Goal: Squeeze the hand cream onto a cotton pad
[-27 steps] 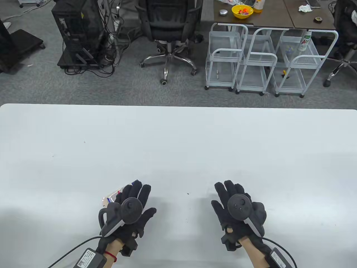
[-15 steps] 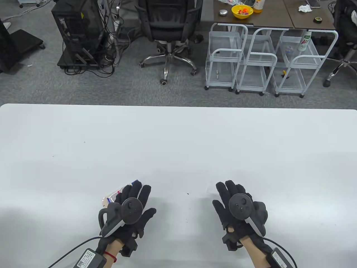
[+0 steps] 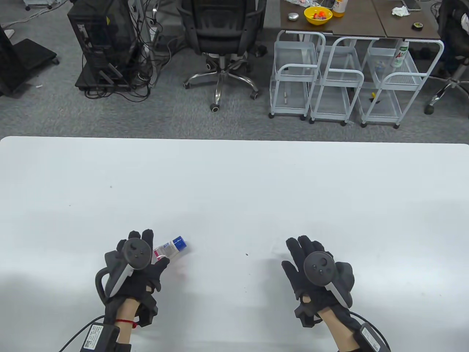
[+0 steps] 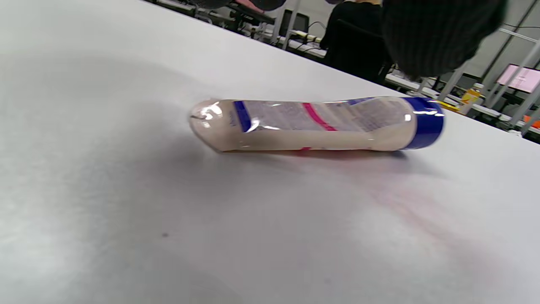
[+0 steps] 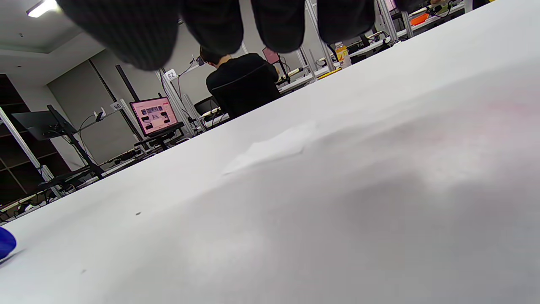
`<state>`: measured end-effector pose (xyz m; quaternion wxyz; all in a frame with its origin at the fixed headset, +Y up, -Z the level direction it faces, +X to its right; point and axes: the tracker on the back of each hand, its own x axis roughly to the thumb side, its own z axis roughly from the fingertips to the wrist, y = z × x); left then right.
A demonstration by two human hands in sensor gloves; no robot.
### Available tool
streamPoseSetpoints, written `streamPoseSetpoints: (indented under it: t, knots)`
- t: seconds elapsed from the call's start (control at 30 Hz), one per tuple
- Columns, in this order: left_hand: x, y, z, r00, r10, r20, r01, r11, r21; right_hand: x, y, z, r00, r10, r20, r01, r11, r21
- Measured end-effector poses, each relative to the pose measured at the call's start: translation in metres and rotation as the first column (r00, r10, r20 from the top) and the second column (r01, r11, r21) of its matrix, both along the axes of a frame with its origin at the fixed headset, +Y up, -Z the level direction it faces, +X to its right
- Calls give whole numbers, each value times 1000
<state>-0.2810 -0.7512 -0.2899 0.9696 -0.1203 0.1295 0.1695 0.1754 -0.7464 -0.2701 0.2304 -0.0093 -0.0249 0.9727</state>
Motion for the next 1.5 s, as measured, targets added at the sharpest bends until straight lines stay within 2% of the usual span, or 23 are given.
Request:
streamPoseSetpoints:
  t: [0.07, 0.17, 0.27, 0.33, 0.4, 0.57, 0.8, 0.97, 1.07, 1.17, 1.33, 1.5]
  knots:
    - [-6, -8, -4, 1000, 16, -16, -17, 999, -42, 0, 1, 0, 1000, -3, -1, 3, 1000, 4]
    - [-6, -19, -13, 999, -38, 27, 40, 994, -101, 0, 0, 0, 1000, -5, -2, 5, 1000, 4]
    - [0, -24, -15, 996, -66, 63, 72, 992, -104, -1, 1, 0, 1000, 0, -5, 0, 1000, -1]
    - [4, -21, -14, 989, -125, 76, 129, 990, -52, -1, 1, 0, 1000, -1, -5, 1, 1000, -2]
    - [7, -19, -14, 990, -106, 94, 108, 994, -7, -1, 1, 0, 1000, 0, -5, 0, 1000, -5]
    - [11, -16, -15, 986, -118, 116, 123, 992, -37, -3, -1, 0, 1000, 21, -13, -21, 1000, -7]
    - [18, -13, -14, 984, -131, 125, 136, 990, -30, -6, -1, 0, 1000, 20, -24, -21, 1000, -17]
    - [20, -3, -11, 994, -9, 109, 11, 1000, -16, -16, 2, 4, 998, 11, -60, -10, 1000, 9]
    - [28, 7, -5, 974, 161, 160, -163, 987, -1, -26, 9, 11, 992, -55, -111, 59, 998, 38]
    - [42, 15, 3, 926, 299, 231, -308, 951, 2, -37, 15, 19, 980, -99, -170, 114, 990, 83]
    - [69, 23, 16, 855, 382, 350, -393, 918, -42, -51, 24, 31, 940, -188, -285, 227, 967, 112]
    - [94, 22, 26, 784, 434, 443, -425, 896, -126, -62, 25, 36, 870, -332, -363, 374, 926, 47]
